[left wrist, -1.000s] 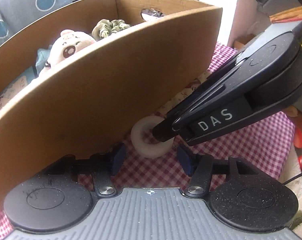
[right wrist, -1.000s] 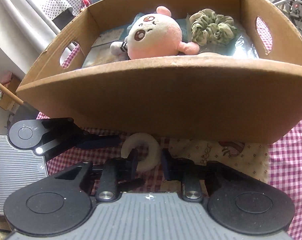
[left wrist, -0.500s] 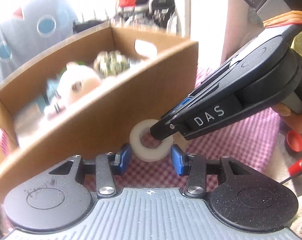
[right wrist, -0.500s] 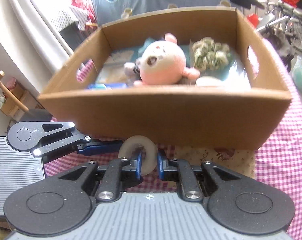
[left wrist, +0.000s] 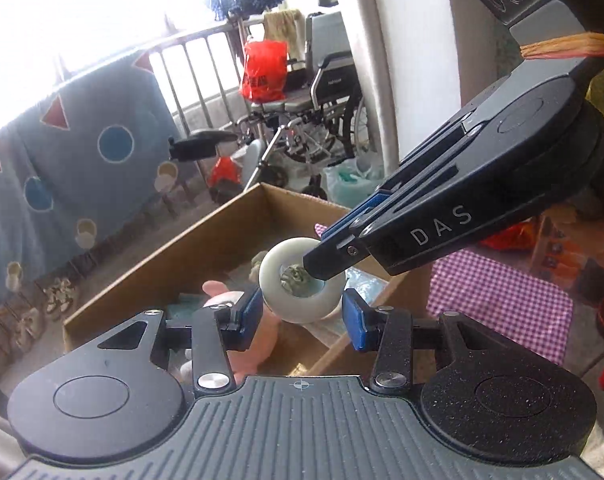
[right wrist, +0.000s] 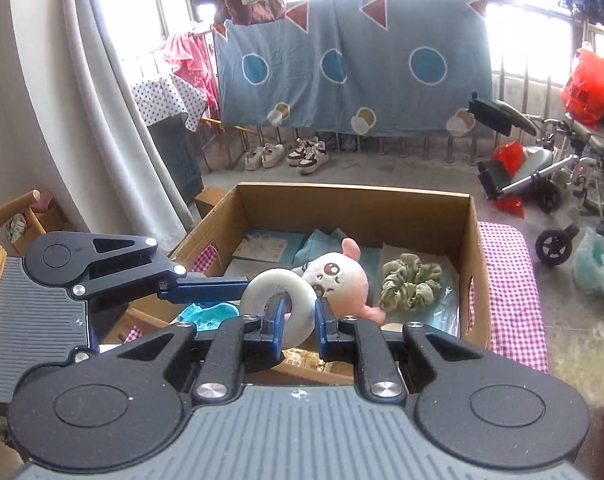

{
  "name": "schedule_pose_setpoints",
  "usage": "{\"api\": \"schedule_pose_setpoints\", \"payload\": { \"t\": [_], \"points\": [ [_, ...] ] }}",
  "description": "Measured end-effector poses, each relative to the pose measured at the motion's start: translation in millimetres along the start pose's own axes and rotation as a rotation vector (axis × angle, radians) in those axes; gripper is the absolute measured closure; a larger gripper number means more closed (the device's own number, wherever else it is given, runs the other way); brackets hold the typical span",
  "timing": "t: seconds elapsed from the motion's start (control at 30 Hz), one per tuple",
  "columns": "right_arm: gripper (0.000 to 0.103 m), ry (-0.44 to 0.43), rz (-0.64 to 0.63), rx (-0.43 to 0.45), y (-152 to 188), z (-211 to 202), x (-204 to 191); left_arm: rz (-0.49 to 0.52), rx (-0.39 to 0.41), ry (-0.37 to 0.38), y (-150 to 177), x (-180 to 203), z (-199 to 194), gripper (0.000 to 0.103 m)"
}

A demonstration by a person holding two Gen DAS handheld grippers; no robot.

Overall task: Organize soft objects
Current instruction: 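Carry the tape roll into the box and release it beside the plush toy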

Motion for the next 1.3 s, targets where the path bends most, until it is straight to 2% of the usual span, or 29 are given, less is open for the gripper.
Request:
{"api": "schedule_pose_setpoints", "payload": {
  "t": [0.1, 0.23, 0.37, 0.53, 0.8, 1.03, 1.1, 1.17, 1.3],
  "points": [
    [0.085, -0.049, 0.042, -0.089, -7.7, 37.6, 24.0, -0.096, -0.127, 0.068, -5.5, -24.1, 42.1, 0.06],
    [0.085, -0.13, 0.136, -0.245, 3.4, 99.2, 54.9, -0.251, -0.319, 0.147, 1.3, -55.1, 102.1, 0.06],
    [0.085, -0.16, 0.157, -0.352, 18.1, 142.1, 69.1, -0.261, -0.393, 0.14, 13.0, -57.0, 131.1, 0.064],
    [0.085, -0.181, 0.161, -0.449, 35.0, 170.4, 77.8, -0.309, -0.498, 0.164, 21.0, -61.4, 157.5, 0.064],
    [0.085, -0.216, 0.159, -0.513, 44.7, 184.0, 76.9, -0.35, -0.575, 0.182, 28.5, -66.6, 169.6, 0.064],
    [0.086, -0.261, 0.165, -0.529, 38.0, 176.8, 78.7, -0.425, -0.579, 0.233, 24.3, -80.7, 162.8, 0.063],
    [0.084, -0.237, 0.155, -0.54, 39.1, 179.9, 79.1, -0.419, -0.573, 0.223, 24.2, -82.1, 163.2, 0.058],
    [0.083, -0.237, 0.157, -0.552, 40.7, 182.0, 79.9, -0.429, -0.583, 0.225, 23.9, -83.4, 162.5, 0.047],
    [0.083, -0.237, 0.168, -0.549, 39.1, 181.7, 78.9, -0.433, -0.557, 0.232, 18.6, -87.4, 152.7, 0.04]
  ]
}}
Point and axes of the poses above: each gripper's, at about its wrist camera, not at the fingertips, and z roughly the way its jaws point, x to its right, y to its underside, the point moved 4 cm from there along z, roughly the way its jaws point, and after that the axes turned 12 degrees about -z, right-handed, at the moved point
